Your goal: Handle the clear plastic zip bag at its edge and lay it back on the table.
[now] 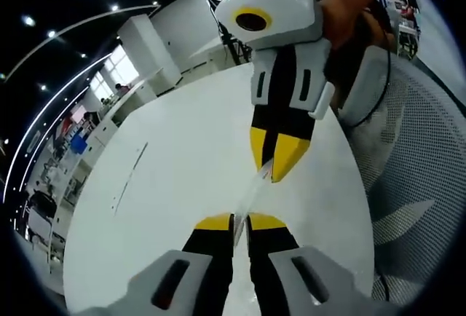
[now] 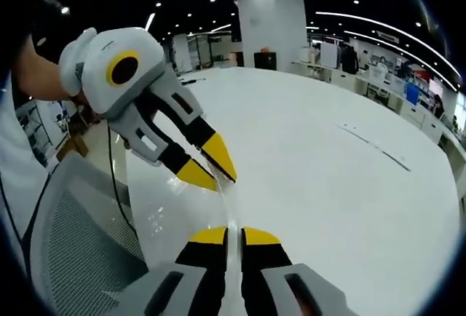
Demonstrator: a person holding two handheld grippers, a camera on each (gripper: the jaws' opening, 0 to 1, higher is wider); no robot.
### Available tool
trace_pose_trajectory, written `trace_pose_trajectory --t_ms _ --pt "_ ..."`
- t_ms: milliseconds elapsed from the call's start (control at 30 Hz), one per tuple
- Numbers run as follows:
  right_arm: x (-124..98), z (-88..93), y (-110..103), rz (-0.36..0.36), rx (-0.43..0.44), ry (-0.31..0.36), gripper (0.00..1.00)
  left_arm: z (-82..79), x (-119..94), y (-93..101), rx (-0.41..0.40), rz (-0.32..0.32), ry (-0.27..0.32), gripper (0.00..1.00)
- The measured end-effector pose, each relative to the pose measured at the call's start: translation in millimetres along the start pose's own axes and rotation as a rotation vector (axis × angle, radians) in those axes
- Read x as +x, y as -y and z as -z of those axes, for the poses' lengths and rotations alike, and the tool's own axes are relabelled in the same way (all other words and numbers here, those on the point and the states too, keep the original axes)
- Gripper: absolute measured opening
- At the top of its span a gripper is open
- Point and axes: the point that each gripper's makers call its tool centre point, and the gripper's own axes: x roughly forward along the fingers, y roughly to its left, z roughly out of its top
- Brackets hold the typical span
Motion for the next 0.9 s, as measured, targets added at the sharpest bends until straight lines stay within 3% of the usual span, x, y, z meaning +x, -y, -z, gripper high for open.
trace_pose_trajectory --t_ms 233,400,633,667,900 --pt "1 0.3 1 0.021 -0.054 -0.017 0.02 9.4 -8 6.4 0.000 0.032 -0.042 0.16" --pt "0 -3.1 0 0.049 -0.103 -0.024 0.02 11.1 -16 1.1 -0.025 0.044 -0.051 0.21" --pt "3 -3.1 -5 0.065 -0.222 -0.059 0.02 9.6 -17 2.2 -0.103 0.148 -0.048 0.28" --pt "3 -3.8 -6 0.068 -0.236 -0.061 0.02 11.5 -18 7.8 -0.137 0.185 -0.066 0.28" --pt "7 -4.4 -11 0.077 -0.310 -0.072 0.02 21.2 -11 14.0 -0.209 0.255 -0.111 0.28"
